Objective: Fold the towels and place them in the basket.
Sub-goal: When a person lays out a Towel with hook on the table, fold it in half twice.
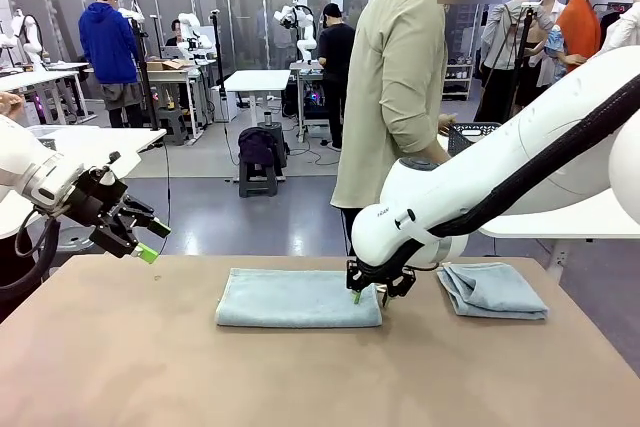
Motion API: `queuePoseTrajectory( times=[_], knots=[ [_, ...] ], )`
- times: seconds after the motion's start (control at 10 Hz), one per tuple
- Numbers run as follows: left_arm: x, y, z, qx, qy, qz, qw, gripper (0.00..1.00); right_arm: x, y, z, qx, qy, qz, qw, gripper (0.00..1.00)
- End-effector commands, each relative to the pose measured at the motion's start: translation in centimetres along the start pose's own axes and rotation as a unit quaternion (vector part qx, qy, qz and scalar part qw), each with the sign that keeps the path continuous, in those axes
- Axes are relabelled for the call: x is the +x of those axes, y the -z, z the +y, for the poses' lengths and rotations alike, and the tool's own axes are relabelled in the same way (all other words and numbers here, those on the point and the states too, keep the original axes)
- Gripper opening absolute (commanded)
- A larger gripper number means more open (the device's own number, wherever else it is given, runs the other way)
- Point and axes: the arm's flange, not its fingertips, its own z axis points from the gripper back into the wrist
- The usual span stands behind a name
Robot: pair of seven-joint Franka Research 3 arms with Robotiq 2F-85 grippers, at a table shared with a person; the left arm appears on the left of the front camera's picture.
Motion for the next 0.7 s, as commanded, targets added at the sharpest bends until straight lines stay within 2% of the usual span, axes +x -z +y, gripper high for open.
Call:
queuePoseTrajectory(
  times=[0.0,0.1,0.6],
  knots=[
    [0.0,-0.19,-0.12,0.0,0.003,0.003,1.0,0.96,0.39,0.42,0.86,-0.022,0.013,-0.014,1.0,0.64],
    [0.0,-0.19,-0.12,0.0,0.003,0.003,1.0,0.96,0.46,0.49,0.87,-0.027,0.012,-0.016,0.999,0.47],
    [0.0,-0.19,-0.12,0.0,0.003,0.003,1.0,0.96,0.63,0.61,0.61,-0.029,0.012,-0.016,0.999,0.47]
  ],
)
